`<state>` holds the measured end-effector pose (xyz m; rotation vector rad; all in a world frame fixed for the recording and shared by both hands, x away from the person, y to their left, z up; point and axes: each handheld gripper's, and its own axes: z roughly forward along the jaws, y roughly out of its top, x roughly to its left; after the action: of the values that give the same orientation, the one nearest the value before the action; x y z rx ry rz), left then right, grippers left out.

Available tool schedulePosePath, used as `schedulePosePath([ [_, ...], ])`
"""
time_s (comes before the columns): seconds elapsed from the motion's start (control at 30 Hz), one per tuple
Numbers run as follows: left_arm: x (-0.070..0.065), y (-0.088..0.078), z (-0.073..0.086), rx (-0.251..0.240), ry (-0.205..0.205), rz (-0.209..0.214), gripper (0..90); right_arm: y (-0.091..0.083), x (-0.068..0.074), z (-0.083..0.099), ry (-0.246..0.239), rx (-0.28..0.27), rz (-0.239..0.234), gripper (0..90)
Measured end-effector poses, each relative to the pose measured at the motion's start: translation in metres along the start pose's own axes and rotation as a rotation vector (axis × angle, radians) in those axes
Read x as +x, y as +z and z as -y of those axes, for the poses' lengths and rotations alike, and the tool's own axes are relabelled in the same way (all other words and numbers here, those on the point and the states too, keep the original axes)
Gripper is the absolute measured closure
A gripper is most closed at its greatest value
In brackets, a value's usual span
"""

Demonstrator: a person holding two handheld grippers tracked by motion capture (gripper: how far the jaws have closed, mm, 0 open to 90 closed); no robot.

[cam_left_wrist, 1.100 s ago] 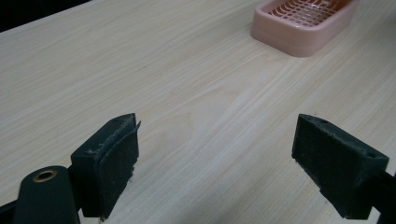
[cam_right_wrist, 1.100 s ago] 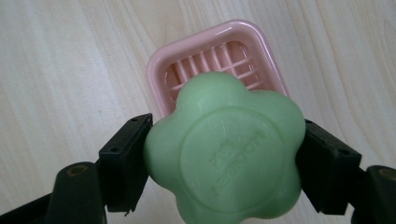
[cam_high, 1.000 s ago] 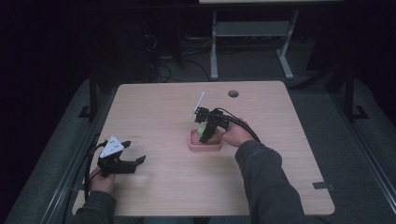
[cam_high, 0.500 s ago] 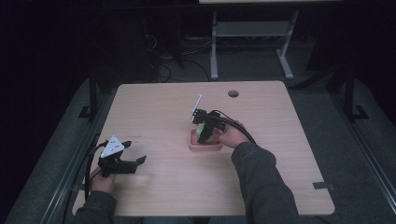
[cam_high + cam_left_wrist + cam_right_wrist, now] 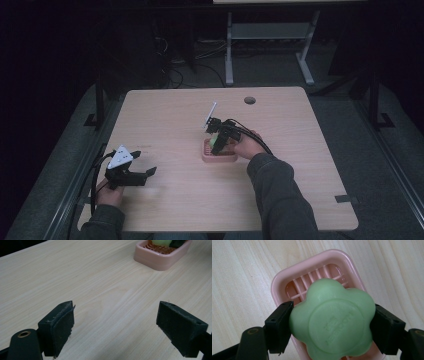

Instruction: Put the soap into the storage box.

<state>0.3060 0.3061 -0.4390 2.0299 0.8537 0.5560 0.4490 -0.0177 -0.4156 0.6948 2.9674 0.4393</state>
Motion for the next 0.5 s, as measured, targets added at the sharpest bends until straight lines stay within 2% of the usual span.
schedulePosePath([
  [0.27,0.0000,-0.0002,-0.0001,0.000,0.000,0.000,14.4,0.0017,0.0004,0.0002,0.006,0.013,0.003,25.8],
  [0.5,0.0002,-0.0004,-0.0002,0.000,0.002,-0.001,14.4,0.0006,0.0001,0.0007,0.010,-0.001,-0.014,25.6],
])
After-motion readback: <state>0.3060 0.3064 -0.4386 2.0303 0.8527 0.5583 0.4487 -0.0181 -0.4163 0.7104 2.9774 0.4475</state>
